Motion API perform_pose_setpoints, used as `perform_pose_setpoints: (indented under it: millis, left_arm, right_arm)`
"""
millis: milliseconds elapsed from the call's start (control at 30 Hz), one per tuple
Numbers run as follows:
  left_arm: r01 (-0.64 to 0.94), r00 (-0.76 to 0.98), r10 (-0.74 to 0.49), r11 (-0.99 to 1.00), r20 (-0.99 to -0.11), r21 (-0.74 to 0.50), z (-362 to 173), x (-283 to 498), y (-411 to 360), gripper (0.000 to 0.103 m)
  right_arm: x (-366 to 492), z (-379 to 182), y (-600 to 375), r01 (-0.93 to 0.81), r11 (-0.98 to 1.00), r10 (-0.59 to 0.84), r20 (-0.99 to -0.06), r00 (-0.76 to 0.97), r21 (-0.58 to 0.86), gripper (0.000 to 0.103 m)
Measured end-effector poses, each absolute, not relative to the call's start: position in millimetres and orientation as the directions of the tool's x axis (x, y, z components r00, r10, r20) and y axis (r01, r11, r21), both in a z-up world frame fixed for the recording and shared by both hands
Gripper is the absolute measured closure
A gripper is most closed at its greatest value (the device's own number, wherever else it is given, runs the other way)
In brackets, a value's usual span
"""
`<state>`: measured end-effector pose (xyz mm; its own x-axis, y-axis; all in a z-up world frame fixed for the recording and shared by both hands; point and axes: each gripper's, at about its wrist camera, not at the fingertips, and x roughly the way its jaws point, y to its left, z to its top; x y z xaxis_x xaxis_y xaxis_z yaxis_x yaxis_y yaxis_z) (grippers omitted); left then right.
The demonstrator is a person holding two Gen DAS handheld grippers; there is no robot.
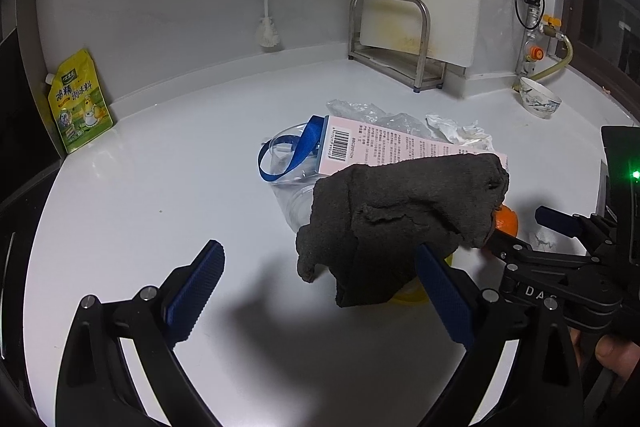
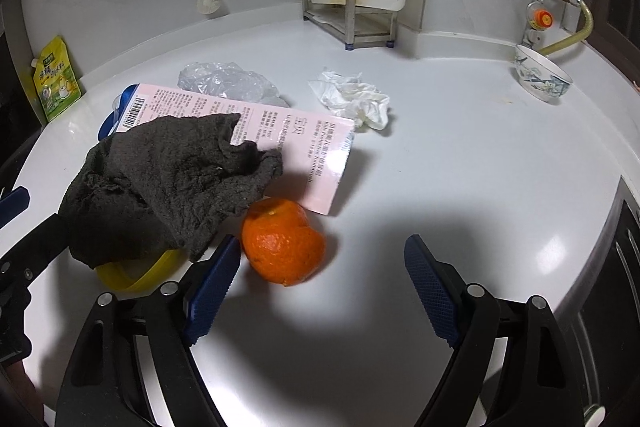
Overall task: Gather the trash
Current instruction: 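Grasp the orange tangerine with the right tool, then grasp the grey cloth with the left tool while right holds tangerine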
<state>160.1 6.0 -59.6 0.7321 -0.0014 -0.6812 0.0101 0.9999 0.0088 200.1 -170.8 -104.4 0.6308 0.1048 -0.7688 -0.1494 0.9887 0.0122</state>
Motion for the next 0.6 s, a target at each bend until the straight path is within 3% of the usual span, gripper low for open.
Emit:
perform_pose_setpoints:
  millis: [67,133,233,367,600]
  left_arm:
    - [0.008,0.731,-0.001,1.0,-0.682,0.007,-60.8,160.9,6.3,0.009]
    - [0.005,0.731,0.001,1.0,-0.682,0.008,-61.2,161.1,5.8,0.009]
    - [0.002,0.73,0.0,1.0,-0.683,0.003,-60.9,161.6,4.0,0.009]
    - [-0.017,0.735,0.006,1.0,-0.678,-0.01,-60.4,160.5,0.7,0.009]
    - [-0.03,0.72,0.039,0.999,-0.693,0.025,-66.1,169.0,-18.5,0.009]
  right_arm:
    - [200.2,-104.4,-169.9,-0.172,0.985,0.128,-0.771,0.624,0.025,0.039]
    - [200.8,-104.1,-169.5,-0.191,0.98,0.16,-0.773,0.614,0.05,0.046]
    - [200.8,-102.8,-167.4,-0.228,0.97,0.208,-0.773,0.599,0.085,0.065]
    - [198.0,-102.5,-170.3,-0.262,0.96,0.242,-0.769,0.592,0.1,0.072]
    - [196.0,-99.9,-199.0,-0.234,0.959,0.27,-0.753,0.6,0.158,0.075]
